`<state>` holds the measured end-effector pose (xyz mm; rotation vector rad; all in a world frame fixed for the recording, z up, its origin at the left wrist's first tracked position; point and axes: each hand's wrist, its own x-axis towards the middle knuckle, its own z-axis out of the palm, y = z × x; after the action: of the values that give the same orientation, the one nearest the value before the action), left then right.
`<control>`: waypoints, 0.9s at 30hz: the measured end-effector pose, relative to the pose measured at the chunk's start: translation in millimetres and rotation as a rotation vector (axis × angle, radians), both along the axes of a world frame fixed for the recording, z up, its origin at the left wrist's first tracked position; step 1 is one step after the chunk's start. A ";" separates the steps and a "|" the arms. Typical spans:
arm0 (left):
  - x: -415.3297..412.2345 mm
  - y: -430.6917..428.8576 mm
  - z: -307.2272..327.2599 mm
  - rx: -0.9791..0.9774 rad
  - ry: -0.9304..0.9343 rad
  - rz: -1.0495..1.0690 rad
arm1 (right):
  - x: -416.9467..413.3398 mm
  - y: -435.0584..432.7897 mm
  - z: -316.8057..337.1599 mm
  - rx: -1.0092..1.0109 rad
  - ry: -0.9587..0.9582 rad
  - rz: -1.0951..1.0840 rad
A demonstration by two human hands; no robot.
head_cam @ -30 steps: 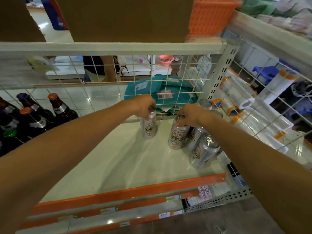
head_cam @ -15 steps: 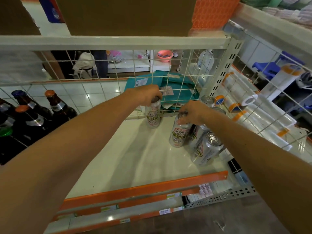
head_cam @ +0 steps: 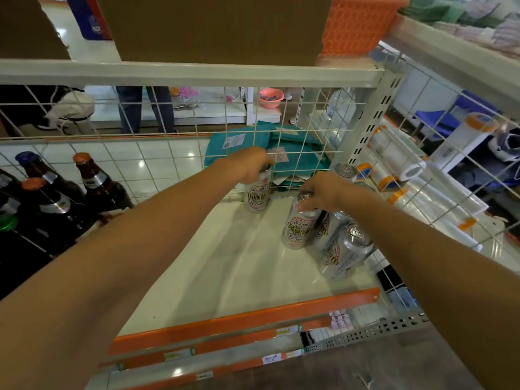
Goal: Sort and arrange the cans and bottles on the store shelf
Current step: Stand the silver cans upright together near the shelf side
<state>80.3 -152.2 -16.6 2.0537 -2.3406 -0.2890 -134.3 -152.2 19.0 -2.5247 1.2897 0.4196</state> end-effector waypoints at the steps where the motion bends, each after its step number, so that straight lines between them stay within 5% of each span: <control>1: -3.1 2.6 -3.2 -0.018 0.056 0.014 | -0.2 -0.2 0.4 0.000 0.002 0.003; 6: -14.2 10.2 -18.5 -0.153 0.223 0.183 | 0.8 -5.8 4.2 0.003 0.010 0.039; 27: -20.5 2.2 -16.5 -0.129 0.223 0.205 | 41.9 -59.7 17.7 0.135 -0.087 0.110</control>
<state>59.8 -150.0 -33.1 2.0602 -1.9523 -0.3328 -92.4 -211.9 36.6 -2.4787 1.0586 0.4010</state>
